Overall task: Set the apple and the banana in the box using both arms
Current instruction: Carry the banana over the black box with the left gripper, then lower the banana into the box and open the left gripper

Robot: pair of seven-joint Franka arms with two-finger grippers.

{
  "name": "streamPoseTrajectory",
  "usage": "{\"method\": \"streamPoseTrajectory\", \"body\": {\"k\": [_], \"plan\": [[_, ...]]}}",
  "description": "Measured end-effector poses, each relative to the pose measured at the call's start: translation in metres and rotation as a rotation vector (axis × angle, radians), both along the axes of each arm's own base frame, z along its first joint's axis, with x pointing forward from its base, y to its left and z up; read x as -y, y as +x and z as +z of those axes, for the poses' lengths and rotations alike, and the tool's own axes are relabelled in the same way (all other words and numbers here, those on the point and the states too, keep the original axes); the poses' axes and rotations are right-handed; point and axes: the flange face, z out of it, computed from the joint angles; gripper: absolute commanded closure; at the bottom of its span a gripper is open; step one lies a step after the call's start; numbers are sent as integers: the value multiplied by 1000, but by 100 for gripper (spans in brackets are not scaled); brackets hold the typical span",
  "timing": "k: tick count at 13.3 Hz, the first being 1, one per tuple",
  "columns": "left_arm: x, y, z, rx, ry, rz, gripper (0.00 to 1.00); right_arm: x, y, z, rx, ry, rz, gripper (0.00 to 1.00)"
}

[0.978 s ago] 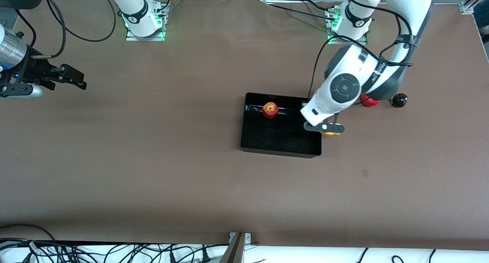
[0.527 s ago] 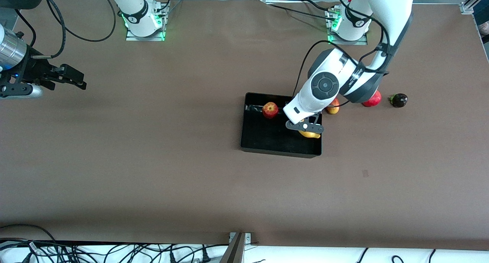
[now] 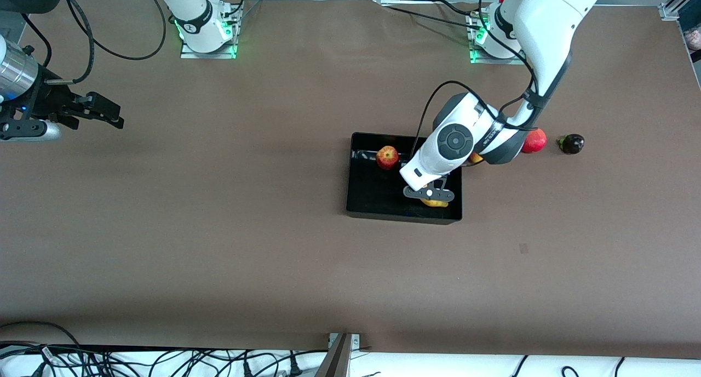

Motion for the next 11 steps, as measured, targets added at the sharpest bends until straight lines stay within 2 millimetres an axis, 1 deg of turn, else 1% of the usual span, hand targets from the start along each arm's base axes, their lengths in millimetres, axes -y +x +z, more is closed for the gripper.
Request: {"method": "streamPoseTrajectory", "body": {"k": [2, 3, 4, 6, 7, 8, 9, 11], "plan": [[4, 0, -16, 13, -10, 8, 100, 0, 0, 0, 0, 0, 0, 0], [5, -1, -24, 13, -17, 10, 93, 0, 0, 0, 0, 0, 0, 0], [6, -2, -30, 11, -21, 14, 73, 0, 0, 0, 0, 0, 0, 0], [6, -2, -37, 9, -24, 25, 61, 0, 0, 0, 0, 0, 0, 0], [6, -1, -38, 10, -22, 39, 49, 0, 0, 0, 0, 0, 0, 0], [5, 0, -37, 10, -19, 64, 31, 0, 0, 0, 0, 0, 0, 0], [4, 1, -37, 11, -15, 89, 0, 0, 0, 0, 0, -1, 0, 0], [2, 2, -34, 4, -1, 137, 0, 2, 0, 0, 1, -21, 2, 0]]}}
